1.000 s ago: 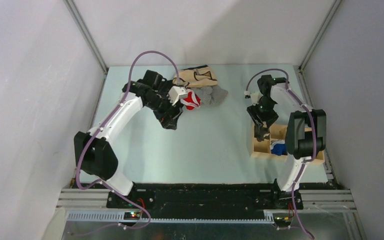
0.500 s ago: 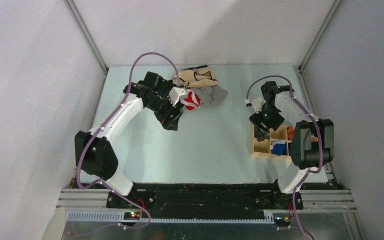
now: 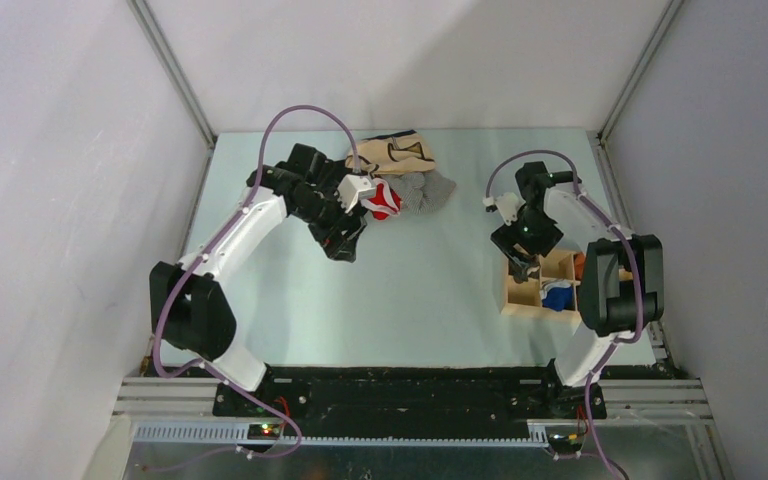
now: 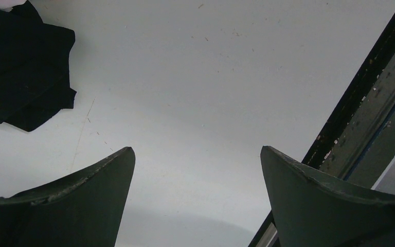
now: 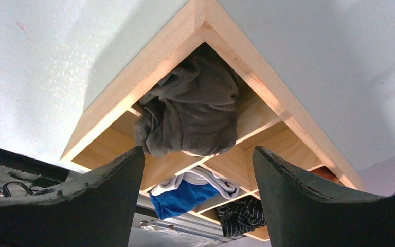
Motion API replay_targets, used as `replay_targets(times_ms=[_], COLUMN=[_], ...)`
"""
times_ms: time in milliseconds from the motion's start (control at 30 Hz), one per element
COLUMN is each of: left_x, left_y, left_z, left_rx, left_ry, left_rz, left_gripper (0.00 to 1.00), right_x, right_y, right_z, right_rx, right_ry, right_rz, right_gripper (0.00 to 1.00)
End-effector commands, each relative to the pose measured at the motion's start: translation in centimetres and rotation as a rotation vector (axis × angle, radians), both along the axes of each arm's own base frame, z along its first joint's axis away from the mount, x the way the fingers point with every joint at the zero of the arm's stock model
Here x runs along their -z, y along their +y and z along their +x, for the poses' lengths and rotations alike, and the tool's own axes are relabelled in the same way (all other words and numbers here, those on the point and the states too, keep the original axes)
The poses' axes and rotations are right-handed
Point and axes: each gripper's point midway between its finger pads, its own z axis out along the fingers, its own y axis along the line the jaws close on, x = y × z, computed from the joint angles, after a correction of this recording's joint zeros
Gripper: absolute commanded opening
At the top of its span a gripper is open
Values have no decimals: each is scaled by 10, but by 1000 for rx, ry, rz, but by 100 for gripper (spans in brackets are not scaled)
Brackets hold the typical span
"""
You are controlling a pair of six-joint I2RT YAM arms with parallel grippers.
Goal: Roll the underwear
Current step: Place the underwear in the storage box.
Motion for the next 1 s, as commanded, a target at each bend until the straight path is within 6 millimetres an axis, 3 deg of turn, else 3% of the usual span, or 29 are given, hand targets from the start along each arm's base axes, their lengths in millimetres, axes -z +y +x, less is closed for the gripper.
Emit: replay_targets(times_ms=[0,333,533,700,967], left_x=[-6,-6,-5,-3,-2], left_y=[-2,0,0,-2,-1], left_z=[2,-1,0,1,2], left_rx=[-11,-11,-10,-12,-13], left_ry=[-12,-17,-17,-5,-5], left_rz=[-25,-16,-14,-21,-16], left_gripper=[99,99,99,100,99], right_x=[5,30,40,49,75], right_y=[2,-29,-31,-32,-60], right_z=[12,26,17,16,24], right_rx=[7,58,114,146,64], right_ry=[-26,-12,59,94,57], right_rz=[-3,-151,-106,-106,-338], right_gripper=[81,77,58,51,48])
